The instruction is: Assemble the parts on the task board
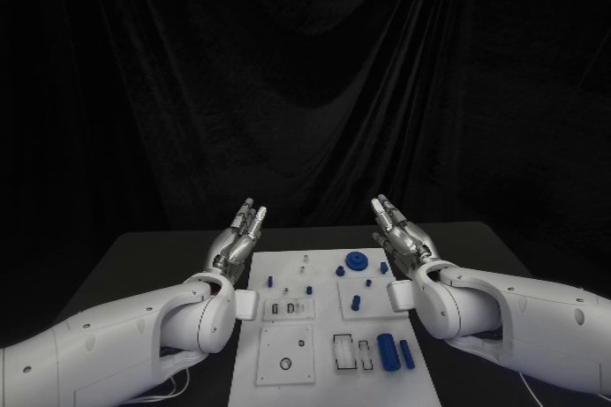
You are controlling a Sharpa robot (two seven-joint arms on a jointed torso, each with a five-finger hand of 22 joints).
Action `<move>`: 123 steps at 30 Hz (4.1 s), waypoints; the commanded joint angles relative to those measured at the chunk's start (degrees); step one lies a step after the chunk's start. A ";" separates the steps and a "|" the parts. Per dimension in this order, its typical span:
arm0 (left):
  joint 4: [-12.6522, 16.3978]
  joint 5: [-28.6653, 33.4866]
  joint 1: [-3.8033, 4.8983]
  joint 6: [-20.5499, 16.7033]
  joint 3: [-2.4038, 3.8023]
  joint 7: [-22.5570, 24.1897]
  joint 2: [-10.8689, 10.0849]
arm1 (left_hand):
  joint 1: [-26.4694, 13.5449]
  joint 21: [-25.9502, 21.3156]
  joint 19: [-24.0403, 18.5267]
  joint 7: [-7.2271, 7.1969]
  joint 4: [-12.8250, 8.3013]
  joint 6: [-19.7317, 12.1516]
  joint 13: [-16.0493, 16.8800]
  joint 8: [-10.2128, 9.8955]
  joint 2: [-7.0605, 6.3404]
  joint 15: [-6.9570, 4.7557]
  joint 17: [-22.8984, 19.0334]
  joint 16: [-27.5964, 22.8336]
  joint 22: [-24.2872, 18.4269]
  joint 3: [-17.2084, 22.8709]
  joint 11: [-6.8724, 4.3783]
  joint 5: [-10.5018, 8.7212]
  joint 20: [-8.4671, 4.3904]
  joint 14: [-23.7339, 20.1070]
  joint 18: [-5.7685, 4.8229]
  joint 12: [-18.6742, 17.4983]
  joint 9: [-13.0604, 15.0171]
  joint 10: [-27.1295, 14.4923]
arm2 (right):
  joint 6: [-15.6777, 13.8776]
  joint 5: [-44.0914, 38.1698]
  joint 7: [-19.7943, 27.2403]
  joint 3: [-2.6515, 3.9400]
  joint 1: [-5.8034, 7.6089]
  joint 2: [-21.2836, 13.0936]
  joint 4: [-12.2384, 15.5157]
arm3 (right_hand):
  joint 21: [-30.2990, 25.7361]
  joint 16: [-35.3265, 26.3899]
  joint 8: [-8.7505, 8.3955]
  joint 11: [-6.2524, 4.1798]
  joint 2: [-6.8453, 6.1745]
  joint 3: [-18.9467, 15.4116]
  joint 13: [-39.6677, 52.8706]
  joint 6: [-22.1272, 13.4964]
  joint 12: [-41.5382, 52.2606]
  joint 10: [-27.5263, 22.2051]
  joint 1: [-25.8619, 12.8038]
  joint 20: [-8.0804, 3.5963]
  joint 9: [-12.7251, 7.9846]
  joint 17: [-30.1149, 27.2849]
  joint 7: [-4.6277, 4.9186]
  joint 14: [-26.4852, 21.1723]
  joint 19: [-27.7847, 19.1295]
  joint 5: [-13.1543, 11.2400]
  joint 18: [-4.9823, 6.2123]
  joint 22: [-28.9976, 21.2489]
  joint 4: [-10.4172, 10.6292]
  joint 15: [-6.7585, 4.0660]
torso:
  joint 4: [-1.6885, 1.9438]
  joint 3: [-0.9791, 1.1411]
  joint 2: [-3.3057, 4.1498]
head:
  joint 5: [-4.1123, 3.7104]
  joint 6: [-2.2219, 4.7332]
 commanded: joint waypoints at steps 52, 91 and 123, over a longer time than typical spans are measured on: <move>2.80 -4.38 6.39 38.40 -6.96 19.48 -14.88 | 19.22 2.29 4.00 11.05 -0.91 18.46 2.98 5.15 0.41 10.50 2.05 3.97 1.19 3.56 11.55 19.10 9.26 7.76 0.89 17.97 2.78 8.14 | 16.56 -67.11 -32.51 -5.73 19.56 -8.21 1.77 | 55.39 41.90 16.57 17.22 -8.26 10.14 3.66 38.23 36.46 37.11 33.60 -4.62 3.55 17.36 16.14 66.80 67.55 7.48 -0.49 35.03 -9.66 1.14 | 1.93 -0.91 8.07 | -1.26 -10.49; 3.98 -4.35 6.46 38.86 -6.97 20.29 -16.08 | 20.53 2.37 4.25 12.26 -4.00 18.36 2.60 4.41 0.14 12.35 2.07 4.24 1.25 7.56 12.21 20.46 9.93 7.95 -0.08 16.72 2.70 6.29 | 16.33 -112.22 -40.26 -5.73 17.02 -3.20 1.80 | 84.39 70.77 7.94 14.96 -16.32 20.18 3.98 42.22 25.79 46.21 29.42 -6.54 6.21 51.58 12.76 78.95 82.22 4.54 -6.77 78.91 -3.45 -1.17 | 4.40 -2.95 12.59 | -4.02 -8.92; 3.36 -4.35 6.45 40.73 -6.97 19.71 -15.57 | 20.01 2.58 4.67 13.08 -5.49 19.21 2.69 4.49 -0.81 12.90 2.25 4.74 1.34 8.34 12.28 20.59 9.94 8.65 -0.74 16.88 2.87 5.91 | 16.69 -110.24 -38.97 -5.73 14.75 -2.03 -0.99 | 83.86 69.64 6.12 15.16 -19.59 30.01 4.12 43.28 21.26 46.76 29.24 -6.43 7.85 52.20 11.77 78.10 81.59 16.09 -6.64 79.22 -5.23 -1.05 | 4.23 -3.10 11.65 | -3.79 -10.43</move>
